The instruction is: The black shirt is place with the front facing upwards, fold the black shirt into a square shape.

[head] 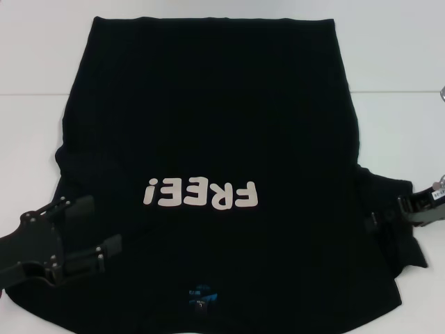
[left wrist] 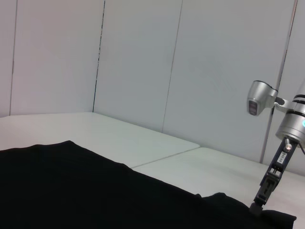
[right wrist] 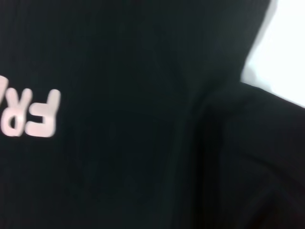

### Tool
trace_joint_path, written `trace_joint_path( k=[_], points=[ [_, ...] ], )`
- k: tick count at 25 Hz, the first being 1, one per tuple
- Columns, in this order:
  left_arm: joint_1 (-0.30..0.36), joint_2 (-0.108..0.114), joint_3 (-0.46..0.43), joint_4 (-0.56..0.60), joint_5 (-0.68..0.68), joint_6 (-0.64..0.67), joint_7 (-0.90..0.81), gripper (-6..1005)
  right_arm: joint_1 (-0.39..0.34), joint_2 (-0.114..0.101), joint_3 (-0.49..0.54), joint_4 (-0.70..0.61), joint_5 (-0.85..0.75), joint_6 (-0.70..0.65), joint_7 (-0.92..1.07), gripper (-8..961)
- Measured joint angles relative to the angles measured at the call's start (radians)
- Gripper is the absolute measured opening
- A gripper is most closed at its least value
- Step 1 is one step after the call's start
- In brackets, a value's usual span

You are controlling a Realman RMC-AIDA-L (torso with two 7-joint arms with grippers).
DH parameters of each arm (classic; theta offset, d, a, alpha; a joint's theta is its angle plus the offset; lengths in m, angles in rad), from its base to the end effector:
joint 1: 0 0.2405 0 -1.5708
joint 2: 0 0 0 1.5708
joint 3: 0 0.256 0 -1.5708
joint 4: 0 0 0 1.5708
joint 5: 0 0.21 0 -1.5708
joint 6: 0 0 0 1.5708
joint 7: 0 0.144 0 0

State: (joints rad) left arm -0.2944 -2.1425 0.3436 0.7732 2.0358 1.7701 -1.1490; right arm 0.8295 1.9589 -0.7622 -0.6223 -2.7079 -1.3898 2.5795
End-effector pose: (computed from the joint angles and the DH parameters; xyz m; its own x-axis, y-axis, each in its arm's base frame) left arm -0.3214 0.2503 0.0365 0.7323 0.2252 0.6427 0.5234 -0.7898 -0.3197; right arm 0.2737 0.3965 0.0268 0.2601 -0.9625 -0.0776 -0.9095 -0.2172 -0.3546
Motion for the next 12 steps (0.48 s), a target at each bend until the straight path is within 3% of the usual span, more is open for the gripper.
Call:
trace_joint_path(
  k=[12],
  points=[
    [-0.003, 0.0, 0.0, 0.0, 0.0, 0.002, 0.0, 921, -0.001, -0.005, -0.006, 0.015, 0.031, -0.013, -0.014, 764]
  ],
)
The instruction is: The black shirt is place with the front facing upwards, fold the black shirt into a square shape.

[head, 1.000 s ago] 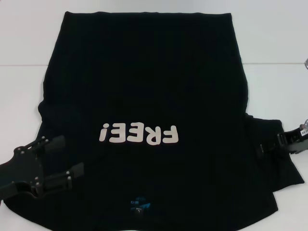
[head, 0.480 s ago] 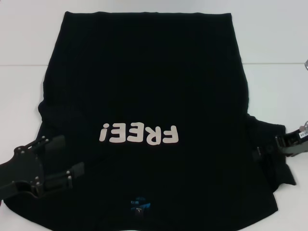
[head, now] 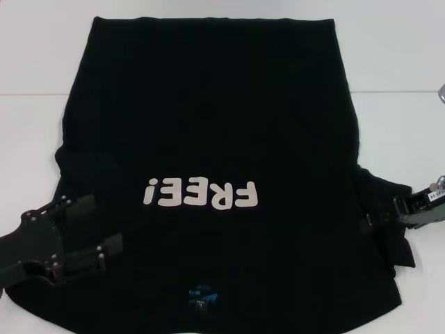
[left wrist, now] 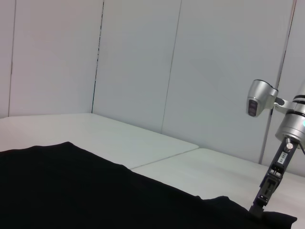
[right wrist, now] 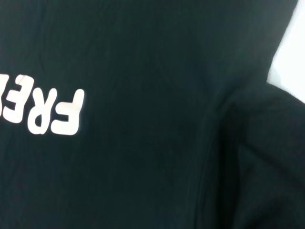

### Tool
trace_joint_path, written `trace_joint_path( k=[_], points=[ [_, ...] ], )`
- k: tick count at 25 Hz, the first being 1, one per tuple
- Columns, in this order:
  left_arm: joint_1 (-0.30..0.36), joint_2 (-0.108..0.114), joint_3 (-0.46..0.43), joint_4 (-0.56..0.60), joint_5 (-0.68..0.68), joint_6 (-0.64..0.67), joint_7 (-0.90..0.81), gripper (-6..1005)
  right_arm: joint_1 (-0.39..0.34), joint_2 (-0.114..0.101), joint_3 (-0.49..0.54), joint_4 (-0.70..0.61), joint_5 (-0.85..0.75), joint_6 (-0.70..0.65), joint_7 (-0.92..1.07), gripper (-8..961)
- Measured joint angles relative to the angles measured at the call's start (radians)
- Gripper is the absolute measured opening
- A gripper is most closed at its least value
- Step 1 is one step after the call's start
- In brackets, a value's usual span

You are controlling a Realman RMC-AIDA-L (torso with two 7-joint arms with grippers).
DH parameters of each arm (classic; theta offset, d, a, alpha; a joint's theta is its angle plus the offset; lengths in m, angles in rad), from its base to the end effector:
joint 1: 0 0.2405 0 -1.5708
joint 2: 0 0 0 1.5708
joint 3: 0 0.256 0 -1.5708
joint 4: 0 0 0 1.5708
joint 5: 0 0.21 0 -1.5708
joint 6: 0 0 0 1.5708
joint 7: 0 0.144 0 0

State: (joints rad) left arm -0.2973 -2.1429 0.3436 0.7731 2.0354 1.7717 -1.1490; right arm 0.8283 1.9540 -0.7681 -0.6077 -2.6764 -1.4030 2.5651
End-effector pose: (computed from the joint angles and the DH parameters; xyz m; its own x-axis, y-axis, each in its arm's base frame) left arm -0.3204 0.2510 0.0364 0.7322 0.2225 0.6437 0.5207 -0.7921 -0.3184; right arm 0.2718 0.3942 0.0245 0.2622 -0.9626 -0.0690 -0.9183 -0.2268 -0.3245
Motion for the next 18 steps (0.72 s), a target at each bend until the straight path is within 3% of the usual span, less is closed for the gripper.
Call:
trace_joint_path(
  k=[18],
  points=[
    [0.0, 0.0, 0.0, 0.0, -0.003, 0.0, 0.0, 919, 0.012, -0.007, -0.036, 0.01, -0.004, -0.043, 0.015, 755]
  ],
)
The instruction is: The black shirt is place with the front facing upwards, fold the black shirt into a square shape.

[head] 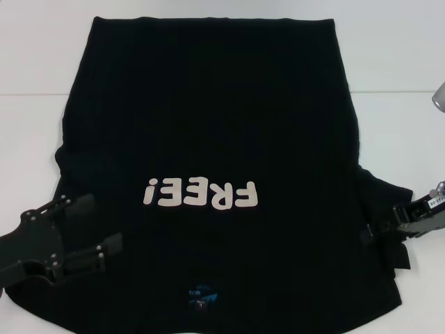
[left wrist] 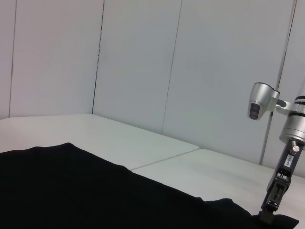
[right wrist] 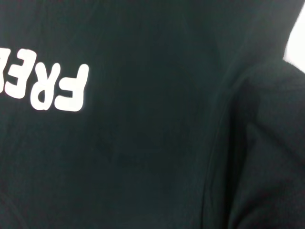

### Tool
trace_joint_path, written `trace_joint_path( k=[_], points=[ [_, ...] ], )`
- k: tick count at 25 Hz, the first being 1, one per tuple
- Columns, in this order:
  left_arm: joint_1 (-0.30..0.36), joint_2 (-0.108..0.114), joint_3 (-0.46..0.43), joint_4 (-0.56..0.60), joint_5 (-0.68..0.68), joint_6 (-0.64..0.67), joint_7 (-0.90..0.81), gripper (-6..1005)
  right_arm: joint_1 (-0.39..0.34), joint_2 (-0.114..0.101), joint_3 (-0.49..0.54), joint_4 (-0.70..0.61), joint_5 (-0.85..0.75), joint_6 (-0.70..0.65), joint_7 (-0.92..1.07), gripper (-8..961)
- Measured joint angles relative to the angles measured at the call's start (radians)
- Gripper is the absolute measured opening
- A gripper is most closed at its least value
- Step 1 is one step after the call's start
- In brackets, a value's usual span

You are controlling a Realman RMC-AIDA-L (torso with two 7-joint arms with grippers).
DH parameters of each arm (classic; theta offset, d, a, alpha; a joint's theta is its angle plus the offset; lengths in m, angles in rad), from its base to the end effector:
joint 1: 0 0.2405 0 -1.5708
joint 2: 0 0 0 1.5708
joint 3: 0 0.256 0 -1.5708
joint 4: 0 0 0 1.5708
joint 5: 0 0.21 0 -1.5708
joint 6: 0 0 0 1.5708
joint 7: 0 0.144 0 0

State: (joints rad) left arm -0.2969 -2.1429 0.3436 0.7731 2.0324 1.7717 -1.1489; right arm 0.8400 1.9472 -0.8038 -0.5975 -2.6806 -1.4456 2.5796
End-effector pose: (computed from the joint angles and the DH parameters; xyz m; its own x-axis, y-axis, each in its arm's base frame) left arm -0.3203 0.2511 0.0367 0.7313 0.2207 0.6453 0.5210 -0.7914 -0.3197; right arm 0.2683 0.3896 0.0226 0.2564 -0.9665 -0.0072 -0.9150 -0.2404 -0.3240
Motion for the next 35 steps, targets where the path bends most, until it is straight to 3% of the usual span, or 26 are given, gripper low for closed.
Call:
trace_joint_path(
  k=[35],
  points=[
    [0.003, 0.0, 0.0, 0.002, -0.012, 0.004, 0.0, 915, 0.005, 0.003, 0.019, 0.002, 0.032, -0.045, 0.008, 753]
  ],
)
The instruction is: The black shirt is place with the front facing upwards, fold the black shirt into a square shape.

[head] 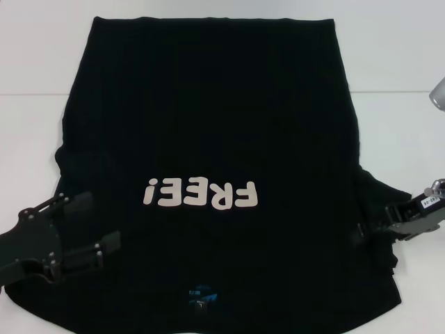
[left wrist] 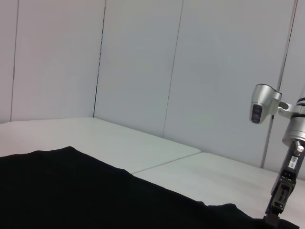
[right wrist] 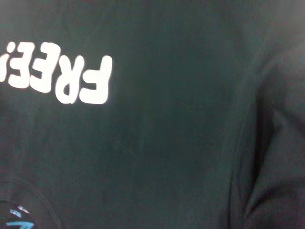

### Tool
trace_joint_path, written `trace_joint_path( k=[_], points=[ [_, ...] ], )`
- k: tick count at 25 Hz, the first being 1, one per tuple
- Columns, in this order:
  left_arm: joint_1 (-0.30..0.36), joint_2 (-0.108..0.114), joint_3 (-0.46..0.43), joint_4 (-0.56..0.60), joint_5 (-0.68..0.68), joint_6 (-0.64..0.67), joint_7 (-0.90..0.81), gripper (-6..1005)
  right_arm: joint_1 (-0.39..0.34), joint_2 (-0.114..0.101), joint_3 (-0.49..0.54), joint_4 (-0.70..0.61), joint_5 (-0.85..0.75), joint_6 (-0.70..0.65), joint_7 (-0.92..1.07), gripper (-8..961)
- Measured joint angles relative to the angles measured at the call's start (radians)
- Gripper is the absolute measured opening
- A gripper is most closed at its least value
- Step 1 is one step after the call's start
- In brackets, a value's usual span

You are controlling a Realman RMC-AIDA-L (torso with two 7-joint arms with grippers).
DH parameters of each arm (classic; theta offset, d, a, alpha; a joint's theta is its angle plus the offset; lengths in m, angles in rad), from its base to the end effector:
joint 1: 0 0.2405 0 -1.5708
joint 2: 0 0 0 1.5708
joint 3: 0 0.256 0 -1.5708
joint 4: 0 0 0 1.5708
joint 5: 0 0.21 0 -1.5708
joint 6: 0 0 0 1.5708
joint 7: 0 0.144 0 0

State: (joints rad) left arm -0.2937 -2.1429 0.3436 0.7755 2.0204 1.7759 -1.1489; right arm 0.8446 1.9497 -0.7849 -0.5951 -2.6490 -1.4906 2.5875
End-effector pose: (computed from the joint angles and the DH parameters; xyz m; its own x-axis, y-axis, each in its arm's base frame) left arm -0.3199 0.2508 0.0384 0.7278 0.2128 0.6519 0.5210 -0.7897 -0.3239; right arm 0.2603 0.3861 0.0199 0.2361 -0.9717 -0.0016 -0.9375 -0.2274 -0.2633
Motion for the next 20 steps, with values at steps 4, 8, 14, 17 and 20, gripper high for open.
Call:
trace_joint_path(
  k=[4, 8, 14, 17, 20],
  points=[
    [0.001, 0.0, 0.0, 0.001, 0.0, 0.001, 0.0, 914, -0.003, -0.003, 0.005, 0.0, 0.019, 0.0, -0.002, 754],
    [0.001, 0.0, 0.0, 0.0, 0.0, 0.002, 0.0, 914, -0.004, -0.004, 0.0, 0.0, 0.015, 0.0, -0.002, 749],
    [-0.001, 0.0, 0.0, -0.001, 0.0, 0.002, 0.0, 913, -0.003, -0.004, -0.015, -0.001, 0.007, 0.0, -0.001, 739],
    [-0.001, 0.0, 0.0, -0.001, 0.0, 0.002, 0.0, 913, -0.002, -0.005, -0.016, -0.006, 0.008, 0.0, -0.001, 734],
    [-0.001, 0.0, 0.0, -0.001, 0.0, 0.003, 0.0, 912, 0.0, -0.005, -0.038, -0.009, 0.007, -0.004, -0.001, 728]
  ],
)
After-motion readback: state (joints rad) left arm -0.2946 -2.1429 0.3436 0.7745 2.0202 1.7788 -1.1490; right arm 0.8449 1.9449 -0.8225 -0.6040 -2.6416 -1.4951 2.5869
